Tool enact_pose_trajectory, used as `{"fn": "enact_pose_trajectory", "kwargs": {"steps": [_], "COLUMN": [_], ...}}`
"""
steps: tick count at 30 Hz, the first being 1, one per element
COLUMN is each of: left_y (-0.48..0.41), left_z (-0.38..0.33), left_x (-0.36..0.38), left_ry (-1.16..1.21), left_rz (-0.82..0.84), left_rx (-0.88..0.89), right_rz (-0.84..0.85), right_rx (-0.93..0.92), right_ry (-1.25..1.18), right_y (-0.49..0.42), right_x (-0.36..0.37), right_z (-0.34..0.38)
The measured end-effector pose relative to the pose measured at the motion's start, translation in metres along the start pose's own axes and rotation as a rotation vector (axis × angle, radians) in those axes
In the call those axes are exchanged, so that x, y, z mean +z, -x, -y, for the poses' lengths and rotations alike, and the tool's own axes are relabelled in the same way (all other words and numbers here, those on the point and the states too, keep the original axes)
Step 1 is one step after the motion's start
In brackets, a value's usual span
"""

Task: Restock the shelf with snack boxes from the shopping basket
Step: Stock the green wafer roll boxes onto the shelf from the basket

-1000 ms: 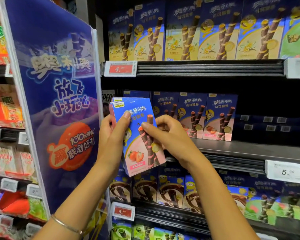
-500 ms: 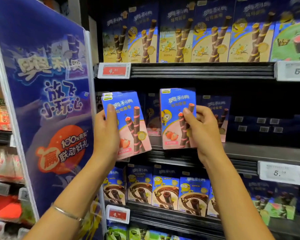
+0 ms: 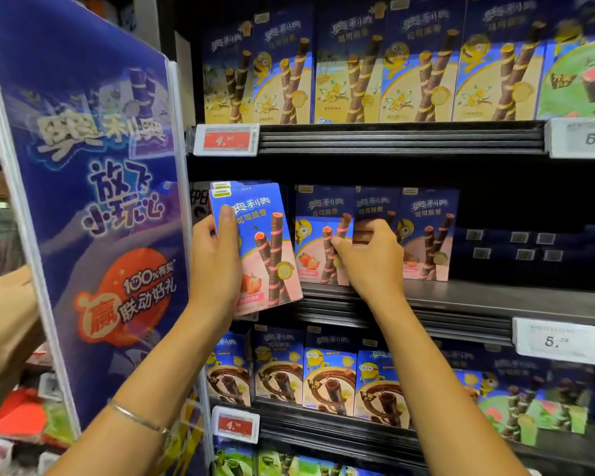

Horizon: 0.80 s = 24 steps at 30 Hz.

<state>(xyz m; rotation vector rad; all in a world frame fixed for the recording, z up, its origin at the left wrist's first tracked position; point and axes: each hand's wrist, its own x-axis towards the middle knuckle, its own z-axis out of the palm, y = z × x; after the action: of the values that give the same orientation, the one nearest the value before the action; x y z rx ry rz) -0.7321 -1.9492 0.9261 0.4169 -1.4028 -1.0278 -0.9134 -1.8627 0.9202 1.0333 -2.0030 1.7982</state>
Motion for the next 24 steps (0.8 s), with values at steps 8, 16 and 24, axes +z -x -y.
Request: {"fn": "enact_pose_trajectory", "kwargs": {"steps": [8,16,24], "left_y": [-0.002,-0.002,0.002], "left_z": [0.004,0.007,0.002], "left_x": [-0.001,0.005,0.023], "left_ry": [0.04,0.098,0.158], "left_rz": [0.009,-0.006,0.026], "left_rx": [-0.054,-0.095,-0.089], "right_rz": [0.0,0.007,0.319], "right_rx": [-0.044,-0.033,-0.108], "right_ry": [0.222,0.21,-0.189], "right_y": [0.0,0.007,0.034], "right_x": [0.015,0.01,-0.026], "right_z": [0.006,0.009,0.036]}}
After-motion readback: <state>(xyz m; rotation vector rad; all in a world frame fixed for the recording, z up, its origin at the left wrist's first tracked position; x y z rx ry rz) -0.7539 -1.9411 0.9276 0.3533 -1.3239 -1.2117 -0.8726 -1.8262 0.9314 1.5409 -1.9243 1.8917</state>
